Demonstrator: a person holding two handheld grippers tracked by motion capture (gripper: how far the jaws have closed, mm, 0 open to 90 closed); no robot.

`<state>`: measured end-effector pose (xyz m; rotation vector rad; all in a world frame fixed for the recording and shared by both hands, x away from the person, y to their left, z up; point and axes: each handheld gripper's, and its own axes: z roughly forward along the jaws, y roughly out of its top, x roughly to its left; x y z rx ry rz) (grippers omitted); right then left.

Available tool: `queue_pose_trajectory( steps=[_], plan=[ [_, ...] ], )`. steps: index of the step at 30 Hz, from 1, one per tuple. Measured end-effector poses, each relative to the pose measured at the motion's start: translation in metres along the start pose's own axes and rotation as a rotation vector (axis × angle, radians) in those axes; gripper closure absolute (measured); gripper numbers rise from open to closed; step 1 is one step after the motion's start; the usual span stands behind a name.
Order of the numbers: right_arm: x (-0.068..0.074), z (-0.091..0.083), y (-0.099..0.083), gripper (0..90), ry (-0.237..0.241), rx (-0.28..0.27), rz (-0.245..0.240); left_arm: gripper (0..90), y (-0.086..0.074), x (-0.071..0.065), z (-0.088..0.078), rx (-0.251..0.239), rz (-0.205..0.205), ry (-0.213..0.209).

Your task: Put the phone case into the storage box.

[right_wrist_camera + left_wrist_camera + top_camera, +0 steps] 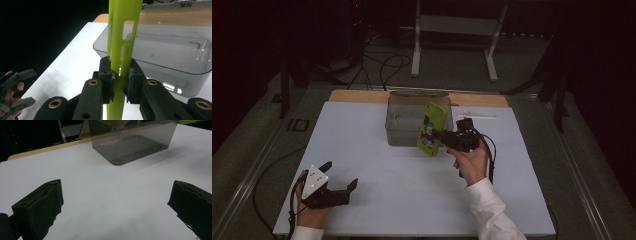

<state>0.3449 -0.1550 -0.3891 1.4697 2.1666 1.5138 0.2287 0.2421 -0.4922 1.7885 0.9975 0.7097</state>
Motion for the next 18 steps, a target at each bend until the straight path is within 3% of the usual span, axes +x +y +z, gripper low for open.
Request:
queue_pose_trajectory(
  steps=[18],
  plan=[
    [-0.004,0.0,0.015,77.8,-0.026,0.017,-0.005,0.0,-0.002,0.0,0.0,0.002,-0.001,0.009]
  ],
)
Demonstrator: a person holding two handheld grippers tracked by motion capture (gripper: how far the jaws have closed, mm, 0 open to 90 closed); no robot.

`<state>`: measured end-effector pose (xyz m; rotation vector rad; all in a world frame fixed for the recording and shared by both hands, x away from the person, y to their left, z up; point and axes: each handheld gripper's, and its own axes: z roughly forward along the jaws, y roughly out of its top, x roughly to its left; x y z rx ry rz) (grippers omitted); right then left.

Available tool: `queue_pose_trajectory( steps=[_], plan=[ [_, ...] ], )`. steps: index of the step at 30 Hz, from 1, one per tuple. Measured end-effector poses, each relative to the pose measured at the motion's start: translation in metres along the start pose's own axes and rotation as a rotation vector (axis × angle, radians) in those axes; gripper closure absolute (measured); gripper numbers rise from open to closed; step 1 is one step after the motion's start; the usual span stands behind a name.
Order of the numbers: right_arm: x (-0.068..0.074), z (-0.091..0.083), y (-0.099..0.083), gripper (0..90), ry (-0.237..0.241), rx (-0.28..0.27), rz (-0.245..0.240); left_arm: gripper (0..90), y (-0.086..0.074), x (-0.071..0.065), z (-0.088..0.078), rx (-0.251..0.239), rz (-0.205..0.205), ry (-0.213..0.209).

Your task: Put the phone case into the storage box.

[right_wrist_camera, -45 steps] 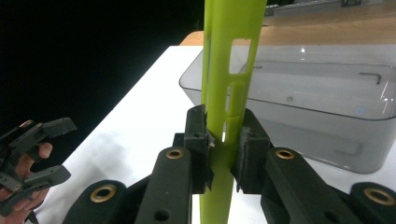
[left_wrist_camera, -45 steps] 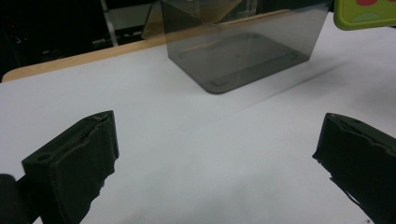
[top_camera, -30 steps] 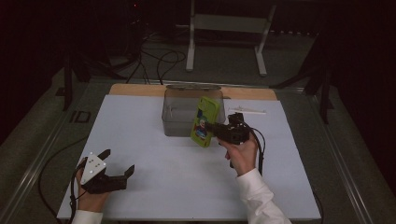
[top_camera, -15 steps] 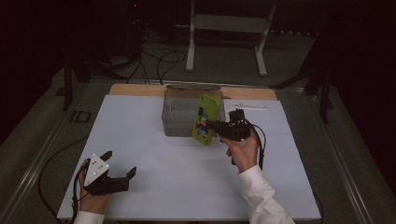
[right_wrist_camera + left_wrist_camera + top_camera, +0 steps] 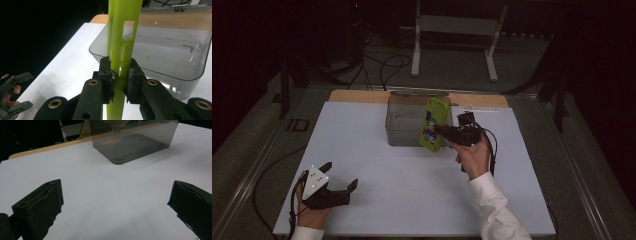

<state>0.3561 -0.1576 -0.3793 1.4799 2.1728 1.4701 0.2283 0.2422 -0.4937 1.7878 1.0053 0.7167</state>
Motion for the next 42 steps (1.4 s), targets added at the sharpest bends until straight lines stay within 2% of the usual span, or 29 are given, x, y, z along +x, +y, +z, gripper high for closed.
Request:
queue_pose_trajectory(
  steps=[16,30,42],
  plan=[
    [-0.01,0.003,0.008,77.8,-0.035,0.012,0.008,0.0,0.0,0.0,0.0,-0.003,0.001,0.004],
    [-0.013,0.003,0.017,77.8,-0.062,0.011,-0.005,0.0,0.0,-0.001,0.0,-0.005,0.001,0.005],
    [-0.017,0.003,0.028,77.8,-0.075,0.008,0.005,0.0,0.0,-0.001,0.001,-0.004,0.0,0.005]
  ],
)
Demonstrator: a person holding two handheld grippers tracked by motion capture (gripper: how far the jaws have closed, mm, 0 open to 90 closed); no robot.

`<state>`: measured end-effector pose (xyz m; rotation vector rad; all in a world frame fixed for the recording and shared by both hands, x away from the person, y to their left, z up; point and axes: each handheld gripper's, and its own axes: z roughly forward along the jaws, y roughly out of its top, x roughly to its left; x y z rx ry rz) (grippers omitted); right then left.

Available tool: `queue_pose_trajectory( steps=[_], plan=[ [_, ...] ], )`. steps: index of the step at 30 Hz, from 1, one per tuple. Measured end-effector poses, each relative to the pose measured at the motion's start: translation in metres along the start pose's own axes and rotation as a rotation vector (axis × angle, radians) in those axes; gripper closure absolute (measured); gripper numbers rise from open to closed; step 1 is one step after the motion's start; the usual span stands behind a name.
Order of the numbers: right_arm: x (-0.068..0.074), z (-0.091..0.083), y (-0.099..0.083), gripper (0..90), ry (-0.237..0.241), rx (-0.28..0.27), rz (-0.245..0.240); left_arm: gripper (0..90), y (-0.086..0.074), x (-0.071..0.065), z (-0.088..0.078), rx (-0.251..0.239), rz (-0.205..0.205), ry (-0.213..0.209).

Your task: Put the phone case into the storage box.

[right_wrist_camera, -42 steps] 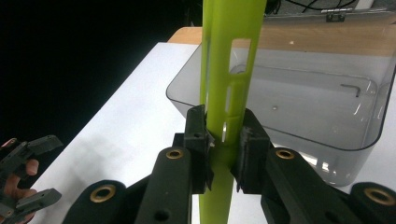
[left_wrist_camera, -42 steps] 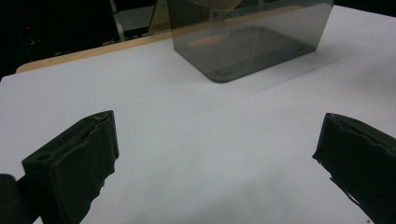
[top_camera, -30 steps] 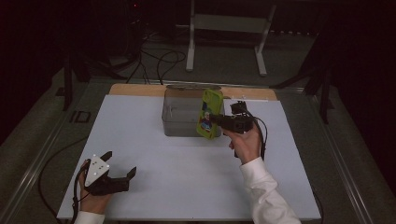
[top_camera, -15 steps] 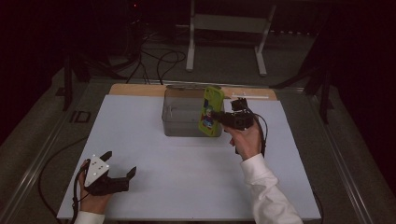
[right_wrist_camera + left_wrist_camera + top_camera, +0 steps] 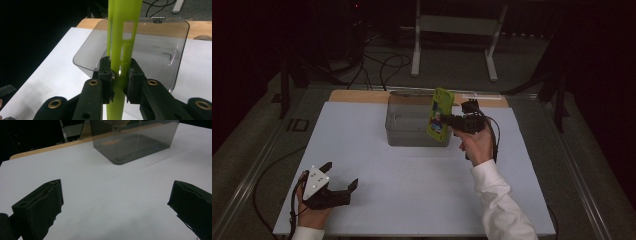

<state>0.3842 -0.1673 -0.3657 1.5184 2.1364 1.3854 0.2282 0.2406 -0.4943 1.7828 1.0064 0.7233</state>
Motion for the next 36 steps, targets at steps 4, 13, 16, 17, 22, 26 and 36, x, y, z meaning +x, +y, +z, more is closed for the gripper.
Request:
queue_pose_trajectory(
  steps=[4,13,16,17,22,26,36],
  plan=[
    [0.0,0.001,0.005,77.8,-0.01,0.001,-0.002,0.0,0.0,0.0,0.0,0.0,0.001,-0.001],
    [-0.004,0.004,0.014,77.8,-0.036,0.009,-0.001,0.0,0.0,0.0,0.0,0.0,0.0,-0.001],
    [-0.007,0.006,0.016,77.8,-0.048,0.014,0.002,0.0,0.0,0.0,0.001,0.001,-0.001,-0.002],
    [-0.008,0.007,0.016,77.8,-0.05,0.017,0.004,0.0,0.0,0.0,0.001,0.001,0.0,-0.002],
    [-0.011,0.01,0.018,77.8,-0.071,0.026,0.004,0.0,0.0,0.0,0.0,0.0,-0.001,-0.001],
    [-0.014,0.011,0.019,77.7,-0.087,0.032,0.008,0.0,0.0,-0.001,0.0,0.002,0.0,-0.002],
    [-0.021,0.019,0.019,77.7,-0.132,0.053,0.008,0.0,0.0,-0.001,0.0,0.004,0.0,-0.004]
  ],
)
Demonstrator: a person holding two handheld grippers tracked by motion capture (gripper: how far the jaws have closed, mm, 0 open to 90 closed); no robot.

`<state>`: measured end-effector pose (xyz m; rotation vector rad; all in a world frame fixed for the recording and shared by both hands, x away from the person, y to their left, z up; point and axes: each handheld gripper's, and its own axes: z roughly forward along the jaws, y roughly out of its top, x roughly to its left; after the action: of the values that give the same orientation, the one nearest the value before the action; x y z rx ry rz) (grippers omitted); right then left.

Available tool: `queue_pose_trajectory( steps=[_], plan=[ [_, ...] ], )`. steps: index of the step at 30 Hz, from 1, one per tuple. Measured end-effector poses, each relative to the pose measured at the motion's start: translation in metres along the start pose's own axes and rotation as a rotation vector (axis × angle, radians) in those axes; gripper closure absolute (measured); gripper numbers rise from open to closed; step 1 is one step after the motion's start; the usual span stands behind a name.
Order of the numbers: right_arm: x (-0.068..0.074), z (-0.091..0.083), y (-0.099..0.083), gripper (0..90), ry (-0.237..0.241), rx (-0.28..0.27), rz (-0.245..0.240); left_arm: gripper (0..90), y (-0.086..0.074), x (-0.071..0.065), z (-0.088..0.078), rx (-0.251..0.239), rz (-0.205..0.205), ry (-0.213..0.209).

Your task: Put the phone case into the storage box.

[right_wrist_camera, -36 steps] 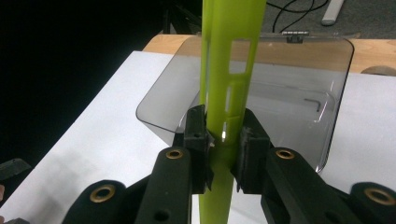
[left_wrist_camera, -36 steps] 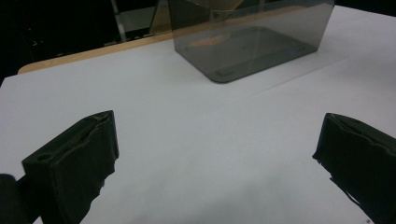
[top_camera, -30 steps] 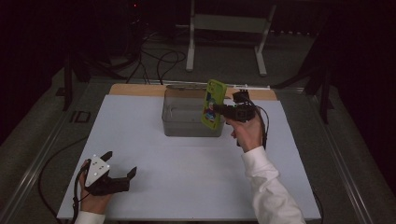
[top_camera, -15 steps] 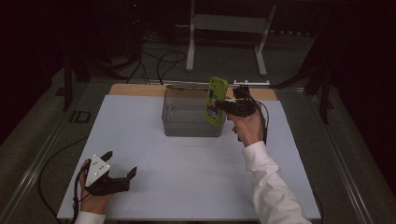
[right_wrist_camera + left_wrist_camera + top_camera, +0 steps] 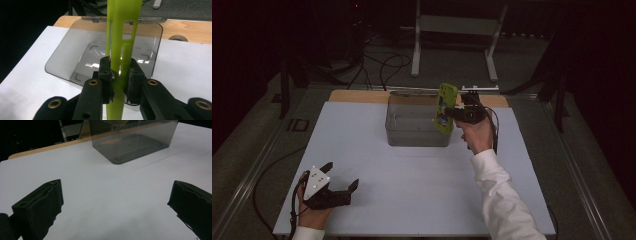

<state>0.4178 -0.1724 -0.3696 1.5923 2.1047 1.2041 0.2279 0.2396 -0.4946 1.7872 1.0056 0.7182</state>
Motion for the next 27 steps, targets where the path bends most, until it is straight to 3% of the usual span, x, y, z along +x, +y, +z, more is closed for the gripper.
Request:
queue_pose_trajectory(
  steps=[27],
  plan=[
    [-0.008,0.016,0.002,77.4,-0.091,0.022,0.002,0.0,0.0,0.0,0.001,0.003,0.001,-0.006]
  ],
)
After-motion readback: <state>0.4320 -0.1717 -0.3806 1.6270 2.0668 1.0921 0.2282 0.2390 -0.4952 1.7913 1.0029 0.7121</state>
